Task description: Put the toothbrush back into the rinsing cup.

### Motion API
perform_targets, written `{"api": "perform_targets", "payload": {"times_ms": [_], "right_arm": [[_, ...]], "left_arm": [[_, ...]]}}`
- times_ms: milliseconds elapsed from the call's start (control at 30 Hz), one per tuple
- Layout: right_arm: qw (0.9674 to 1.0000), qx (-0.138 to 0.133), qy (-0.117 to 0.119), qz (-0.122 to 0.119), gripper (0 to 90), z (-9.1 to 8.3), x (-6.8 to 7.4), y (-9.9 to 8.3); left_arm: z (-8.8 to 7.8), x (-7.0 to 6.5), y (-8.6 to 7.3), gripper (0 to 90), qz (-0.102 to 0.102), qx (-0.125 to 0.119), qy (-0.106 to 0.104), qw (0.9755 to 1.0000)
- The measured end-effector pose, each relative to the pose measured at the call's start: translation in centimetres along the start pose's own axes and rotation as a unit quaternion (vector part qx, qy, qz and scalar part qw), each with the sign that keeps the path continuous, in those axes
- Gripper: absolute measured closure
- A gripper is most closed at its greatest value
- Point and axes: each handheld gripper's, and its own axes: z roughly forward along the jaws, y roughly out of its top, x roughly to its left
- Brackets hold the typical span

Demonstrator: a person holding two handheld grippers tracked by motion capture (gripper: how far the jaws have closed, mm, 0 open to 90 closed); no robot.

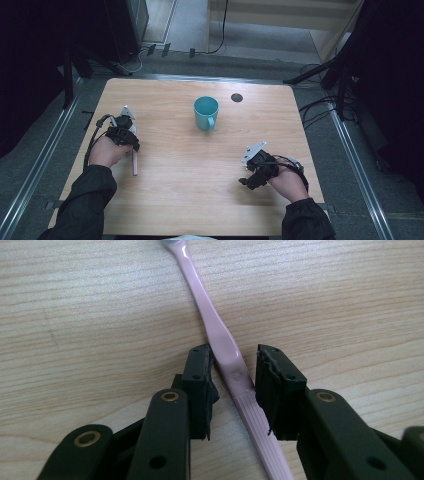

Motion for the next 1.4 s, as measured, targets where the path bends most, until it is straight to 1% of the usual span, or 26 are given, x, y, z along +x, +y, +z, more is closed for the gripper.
{"api": "perform_targets", "payload": {"times_ms": [100,267,333,467,500,533,667,900,933,1000,1033,1067,1200,1233,1367,1400], "right_arm": [[1.0,0.002,-0.001,-0.002,20.7,0.03,-0.02,-0.01],[1.0,0.004,-0.002,-0.003,20.7,0.06,0.03,-0.01],[1.0,0.006,-0.003,-0.004,20.7,0.08,0.04,0.0],[1.0,0.008,-0.002,-0.005,20.7,0.15,0.09,0.0],[0.9999,0.009,-0.003,-0.006,20.8,0.18,0.08,0.01],[0.9999,0.009,-0.002,-0.006,20.7,0.19,0.09,0.01],[0.9999,0.01,-0.002,-0.007,20.8,0.2,0.08,0.0],[0.9999,0.011,-0.003,-0.009,20.7,0.2,0.06,-0.04],[0.9998,0.014,-0.001,-0.011,20.7,0.27,0.06,-0.04],[0.9998,0.018,-0.002,-0.012,20.7,0.37,0.11,-0.04],[0.9997,0.021,-0.003,-0.015,20.8,0.42,0.14,-0.03],[0.9996,0.023,-0.002,-0.014,20.7,0.45,0.17,-0.01],[0.9997,0.021,-0.004,-0.016,20.7,0.44,0.16,0.02],[0.9996,0.022,-0.004,-0.016,20.8,0.44,0.16,0.02],[0.9996,0.023,-0.002,-0.015,20.8,0.45,0.18,0.01],[0.9996,0.02,-0.002,-0.017,20.8,0.46,0.16,0.03]], "left_arm": [[0.02,-0.02,-0.06,71.0,0.002,-0.001,0.007,1.0],[-0.01,0.09,-0.1,73.7,0.007,0.003,0.006,1.0],[-0.04,0.12,-0.12,73.7,0.015,0.01,0.005,0.9998],[-0.03,0.07,-0.17,76.0,0.017,0.012,0.007,0.9998],[-0.03,0.13,-0.17,77.1,0.015,0.012,0.006,0.9998],[-0.06,0.29,-0.15,77.6,0.021,0.012,0.006,0.9997],[-0.06,0.49,-0.17,78.1,0.019,0.01,0.0,0.9998],[-0.06,0.51,-0.18,79.1,0.025,0.009,-0.001,0.9996],[-0.02,0.31,-0.23,79.5,0.023,0.007,-0.001,0.9997],[0.0,0.35,-0.19,80.4,0.029,0.007,-0.005,0.9995],[0.03,0.34,-0.17,82.4,0.034,0.01,-0.009,0.9993],[0.04,0.23,-0.18,83.5,0.031,0.01,-0.01,0.9994],[0.04,0.24,-0.17,83.6,0.032,0.011,-0.01,0.9994],[0.04,0.32,-0.16,83.6,0.035,0.01,-0.008,0.9993],[0.01,0.48,-0.14,83.7,0.034,0.011,-0.011,0.9993],[0.0,0.6,-0.13,83.7,0.03,0.013,-0.016,0.9993]]}}
